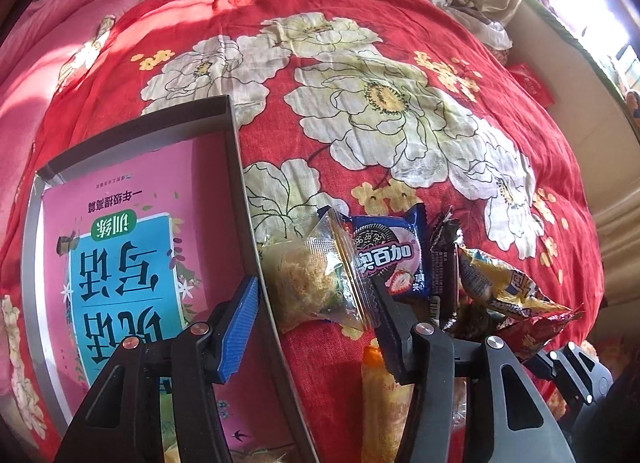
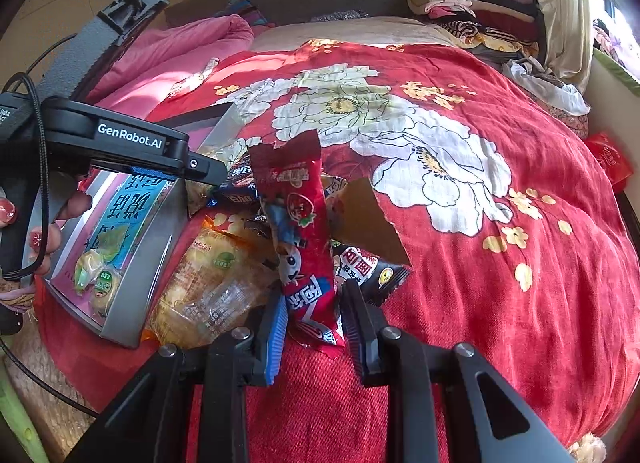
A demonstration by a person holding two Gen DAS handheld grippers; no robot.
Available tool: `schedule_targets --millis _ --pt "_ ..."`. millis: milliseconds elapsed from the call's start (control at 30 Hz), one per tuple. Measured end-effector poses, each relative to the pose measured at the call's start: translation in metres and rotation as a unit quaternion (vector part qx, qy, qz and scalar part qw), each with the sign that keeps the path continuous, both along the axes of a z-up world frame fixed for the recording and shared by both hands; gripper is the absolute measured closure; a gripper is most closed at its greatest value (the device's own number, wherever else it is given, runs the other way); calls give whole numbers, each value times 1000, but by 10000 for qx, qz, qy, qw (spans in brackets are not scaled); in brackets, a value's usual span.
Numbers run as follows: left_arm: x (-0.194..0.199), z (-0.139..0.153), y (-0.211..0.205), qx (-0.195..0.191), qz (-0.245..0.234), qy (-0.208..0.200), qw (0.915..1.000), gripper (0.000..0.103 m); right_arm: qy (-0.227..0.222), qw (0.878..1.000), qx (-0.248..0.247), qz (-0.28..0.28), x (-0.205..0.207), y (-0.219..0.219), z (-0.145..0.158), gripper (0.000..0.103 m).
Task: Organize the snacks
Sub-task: 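Close the left tool on the clear pastry bag while the right tool reaches the red candy bag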
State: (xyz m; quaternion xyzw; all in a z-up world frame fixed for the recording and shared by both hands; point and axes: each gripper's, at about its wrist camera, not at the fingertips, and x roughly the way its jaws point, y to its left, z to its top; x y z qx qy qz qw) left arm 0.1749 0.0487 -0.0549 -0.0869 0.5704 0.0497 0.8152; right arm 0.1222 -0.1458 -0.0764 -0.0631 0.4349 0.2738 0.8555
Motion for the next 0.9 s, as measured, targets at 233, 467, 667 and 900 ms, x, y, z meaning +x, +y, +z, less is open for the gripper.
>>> schedule_targets --millis 233,467,667,900 --pt "7 -8 6 21 207 78 9998 52 45 10000 22 -31 3 -1 -3 75" --pt "14 -15 12 -85 462 -3 9989 56 36 10000 41 6 5 -1 -5 76" --pt "5 -11 20 -288 500 -188 9982 63 -7 9999 154 60 2 -3 0 80" --pt "-7 -3 21 -493 510 -254 9972 67 -23 9998 180 57 0 -5 4 81"
